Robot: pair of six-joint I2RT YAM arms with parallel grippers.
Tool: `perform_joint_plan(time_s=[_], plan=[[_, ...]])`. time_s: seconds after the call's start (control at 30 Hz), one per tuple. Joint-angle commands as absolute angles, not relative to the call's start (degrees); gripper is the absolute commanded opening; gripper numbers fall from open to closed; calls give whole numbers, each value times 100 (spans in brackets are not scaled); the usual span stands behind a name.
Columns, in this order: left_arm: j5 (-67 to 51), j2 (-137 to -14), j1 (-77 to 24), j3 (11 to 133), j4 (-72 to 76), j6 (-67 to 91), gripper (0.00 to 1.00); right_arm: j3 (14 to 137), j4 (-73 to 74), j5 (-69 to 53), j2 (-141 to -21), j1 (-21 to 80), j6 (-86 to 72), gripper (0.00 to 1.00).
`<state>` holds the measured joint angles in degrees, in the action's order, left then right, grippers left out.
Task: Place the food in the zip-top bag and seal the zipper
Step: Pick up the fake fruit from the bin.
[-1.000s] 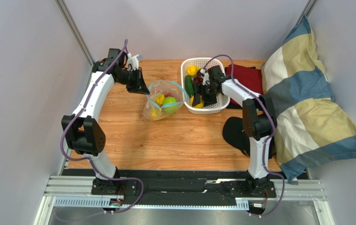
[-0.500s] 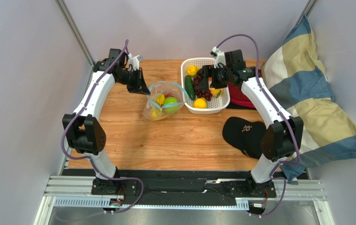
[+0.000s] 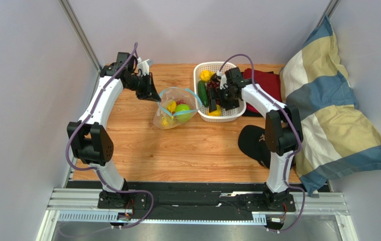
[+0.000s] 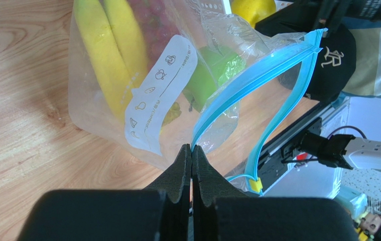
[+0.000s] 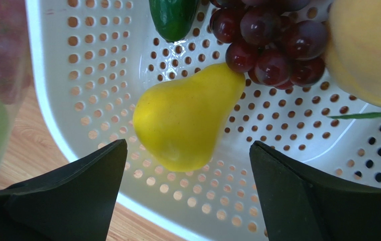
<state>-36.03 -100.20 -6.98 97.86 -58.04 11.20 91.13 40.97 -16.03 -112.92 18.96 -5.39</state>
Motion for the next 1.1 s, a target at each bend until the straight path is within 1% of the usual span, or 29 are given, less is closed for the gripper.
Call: perform_joint_plan(time_s=[0.0,0.2,0.23,0.27,0.3,0.37,0.4,0.43,0.47,0.5,0.6,0.7,0.8,0.9,0.97,1.07], plan=[[-3639,-9976,-659,9870,-5774,1090,0,9176,3753,-1441,-11540,2039,-474,96],[-3604,-9975,-659,9817,-5792,1063,0,9141,3788,-1415,-11786,2030,-457,95],[-3612,-9976,-650,9826,-5792,1055,0,9123,3788,-1450,-11795,2004,-466,89],[-3612,-9976,-650,9835,-5809,1046,0,9114,3788,-1502,-11786,1960,-483,86],[-3612,-9967,-650,9844,-5818,1028,0,9123,3832,-1616,-11760,1934,-492,78],[-3612,-9967,-650,9870,-5853,1002,0,9158,3911,-1827,-11603,1881,-466,69],[-3612,-9967,-650,9870,-5862,993,0,9193,3998,-1872,-11523,1881,-396,62],[-3612,-9967,-650,9870,-5871,993,0,9193,4034,-1907,-11427,1872,-352,57],[-3647,-9975,-650,9870,-5888,984,0,9193,4069,-1942,-11208,1846,-317,54],[-3647,-9984,-650,9879,-5897,984,0,9246,4200,-1986,-11110,1828,-282,49],[-3691,-9958,-650,9914,-5897,1002,0,9395,4516,-2100,-10725,1784,-237,42],[-3709,-9949,-650,9940,-5906,993,0,9457,4693,-2188,-10303,1775,-211,39],[-3753,-9975,-650,9975,-5924,993,0,9641,4790,-2513,-10012,1775,-281,39],[-3779,-9976,-650,10028,-5933,984,0,9843,4432,-2926,-9590,1845,-456,41],[-3797,-9993,-650,10037,-5933,984,0,10036,4167,-3154,-9387,2064,-606,41],[-3823,-10028,-650,10055,-5933,1002,0,10527,3955,-3182,-9448,2590,-563,41]])
